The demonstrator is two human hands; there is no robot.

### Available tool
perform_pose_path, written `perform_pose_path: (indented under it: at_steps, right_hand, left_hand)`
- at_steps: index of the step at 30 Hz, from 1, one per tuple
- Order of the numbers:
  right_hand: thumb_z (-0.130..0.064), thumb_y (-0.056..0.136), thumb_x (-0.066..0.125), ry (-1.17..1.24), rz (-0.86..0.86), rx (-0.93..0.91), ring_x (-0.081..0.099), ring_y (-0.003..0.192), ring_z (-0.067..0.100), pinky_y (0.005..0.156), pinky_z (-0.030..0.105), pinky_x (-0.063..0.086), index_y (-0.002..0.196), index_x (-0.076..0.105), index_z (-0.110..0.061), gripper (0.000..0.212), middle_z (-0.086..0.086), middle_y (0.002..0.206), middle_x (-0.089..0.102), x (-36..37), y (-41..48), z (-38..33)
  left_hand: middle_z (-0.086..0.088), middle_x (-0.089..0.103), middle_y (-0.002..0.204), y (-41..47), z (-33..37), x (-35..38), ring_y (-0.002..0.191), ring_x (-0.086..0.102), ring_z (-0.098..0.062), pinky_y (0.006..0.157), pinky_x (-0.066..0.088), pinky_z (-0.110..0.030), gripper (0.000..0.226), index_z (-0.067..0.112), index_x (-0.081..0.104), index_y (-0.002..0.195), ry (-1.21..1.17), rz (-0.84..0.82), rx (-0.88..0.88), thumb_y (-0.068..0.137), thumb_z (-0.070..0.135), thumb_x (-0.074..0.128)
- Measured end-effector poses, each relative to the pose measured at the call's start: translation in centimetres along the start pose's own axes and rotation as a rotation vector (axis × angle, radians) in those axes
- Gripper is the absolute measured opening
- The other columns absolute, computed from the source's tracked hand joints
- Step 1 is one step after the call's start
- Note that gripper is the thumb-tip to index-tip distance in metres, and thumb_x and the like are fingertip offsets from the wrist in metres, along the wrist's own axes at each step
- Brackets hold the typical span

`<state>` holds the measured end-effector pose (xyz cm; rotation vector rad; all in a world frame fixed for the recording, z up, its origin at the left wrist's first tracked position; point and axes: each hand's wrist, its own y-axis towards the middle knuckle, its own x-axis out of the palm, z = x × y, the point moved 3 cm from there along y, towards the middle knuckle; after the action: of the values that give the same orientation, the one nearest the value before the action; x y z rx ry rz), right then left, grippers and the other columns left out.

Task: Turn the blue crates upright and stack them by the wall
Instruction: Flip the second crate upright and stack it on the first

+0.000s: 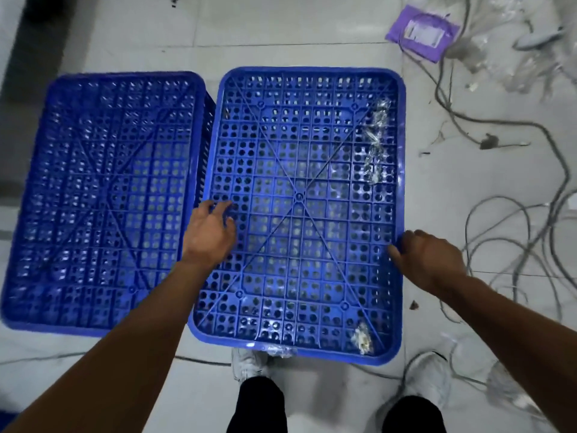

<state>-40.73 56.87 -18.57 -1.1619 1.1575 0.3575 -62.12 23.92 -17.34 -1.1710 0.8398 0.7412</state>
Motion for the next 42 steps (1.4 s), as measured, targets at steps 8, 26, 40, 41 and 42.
perform_pose_path:
  at_steps: [8,26,40,41,42]
  right_hand:
    - [-0.046,0.097,0.05,0.356,-0.062,0.244,0.052,0.076,0.029,0.068,0.037,0.04,0.109,0.042,-0.011,0.037,0.015,0.1,0.063,-1.0,1.3,-1.6]
    - [-0.029,0.093,0.043,0.313,0.041,0.284,0.059,0.098,0.044,0.073,0.041,0.04,0.116,0.045,0.005,0.041,0.026,0.112,0.056,0.0,0.7,3.0]
    - [-0.036,0.093,0.046,0.615,-0.062,0.523,0.06,0.1,0.037,0.087,0.046,0.052,0.127,0.046,-0.013,0.041,0.018,0.119,0.061,-1.6,-0.8,14.5]
    - [-0.04,0.092,0.047,0.652,-0.067,0.541,0.061,0.098,0.036,0.087,0.047,0.053,0.126,0.048,-0.013,0.043,0.017,0.118,0.062,-1.5,-0.7,14.8]
    - [-0.044,0.092,0.047,0.686,-0.073,0.556,0.061,0.098,0.036,0.086,0.047,0.053,0.126,0.049,-0.012,0.047,0.017,0.119,0.062,-1.3,-0.7,15.1]
  left_hand:
    - [-0.012,0.017,0.166,0.2,0.3,-0.3,0.152,0.019,-0.032,0.12,0.03,-0.043,0.065,0.009,0.018,0.159,0.087,-0.113,-0.017,0.106,0.035,0.043]
    - [-0.007,-0.002,0.17,-3.9,3.7,1.5,0.154,0.012,-0.031,0.122,0.028,-0.042,0.07,0.013,0.011,0.161,0.277,-0.136,0.187,0.103,0.017,0.05]
    - [-0.016,0.062,0.09,-2.8,10.1,5.5,0.077,0.061,-0.032,0.069,0.048,-0.038,0.037,-0.001,0.057,0.114,-0.145,-0.257,-0.195,0.106,0.033,0.046]
    - [-0.016,0.061,0.089,-2.8,10.1,5.5,0.076,0.06,-0.031,0.068,0.046,-0.036,0.038,-0.001,0.057,0.114,-0.133,-0.269,-0.179,0.106,0.034,0.045]
    - [-0.017,0.062,0.092,-2.8,10.1,5.6,0.079,0.061,-0.033,0.068,0.045,-0.036,0.038,-0.001,0.056,0.115,-0.12,-0.286,-0.173,0.106,0.034,0.045]
